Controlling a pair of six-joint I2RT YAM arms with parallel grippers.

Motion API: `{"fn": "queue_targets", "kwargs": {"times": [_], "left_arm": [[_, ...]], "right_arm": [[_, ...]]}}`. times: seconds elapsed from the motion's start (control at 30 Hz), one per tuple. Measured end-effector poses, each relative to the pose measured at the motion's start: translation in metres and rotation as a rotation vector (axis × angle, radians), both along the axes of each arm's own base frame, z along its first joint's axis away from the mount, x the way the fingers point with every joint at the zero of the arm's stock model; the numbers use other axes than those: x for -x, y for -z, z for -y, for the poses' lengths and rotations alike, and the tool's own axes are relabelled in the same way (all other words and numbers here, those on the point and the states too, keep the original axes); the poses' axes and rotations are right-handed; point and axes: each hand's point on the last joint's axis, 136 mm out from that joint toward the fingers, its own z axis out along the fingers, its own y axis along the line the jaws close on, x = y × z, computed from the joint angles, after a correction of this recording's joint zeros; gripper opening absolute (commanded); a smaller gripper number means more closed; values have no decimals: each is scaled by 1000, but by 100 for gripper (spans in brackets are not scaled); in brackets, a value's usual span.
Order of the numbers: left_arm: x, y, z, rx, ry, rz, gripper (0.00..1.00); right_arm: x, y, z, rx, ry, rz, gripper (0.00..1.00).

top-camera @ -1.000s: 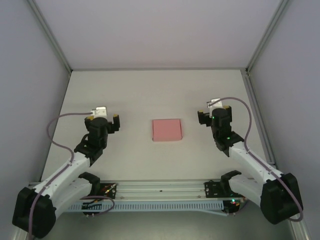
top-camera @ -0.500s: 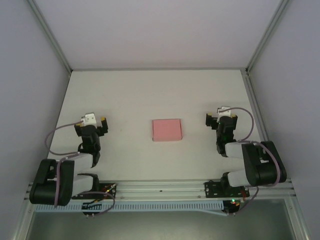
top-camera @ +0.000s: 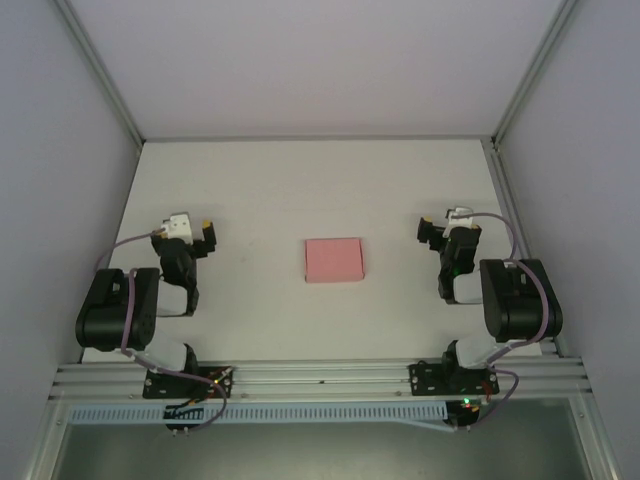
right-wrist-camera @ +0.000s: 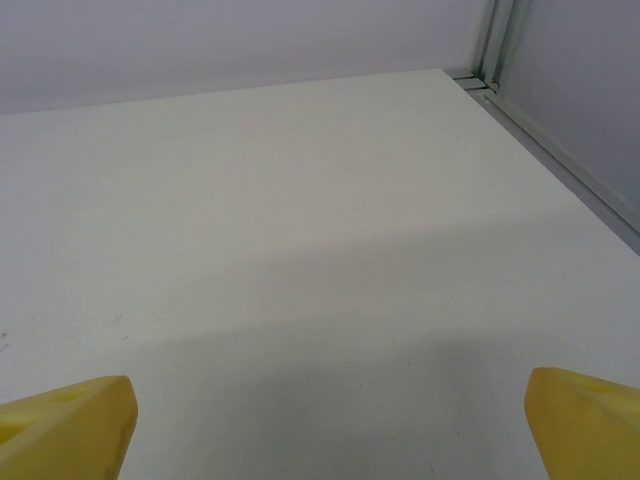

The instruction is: Assemble paper box

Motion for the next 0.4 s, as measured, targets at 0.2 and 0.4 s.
{"fn": "queue_targets", "kwargs": {"times": [0.2,0.4], "left_arm": [[-1,-3,3,-3,8,11,100],[-1,-3,3,-5,9,11,100]], "right_arm": [[0,2,-5,-10,-28,-10,100],[0,3,-6,-12,-34,-11,100]]}}
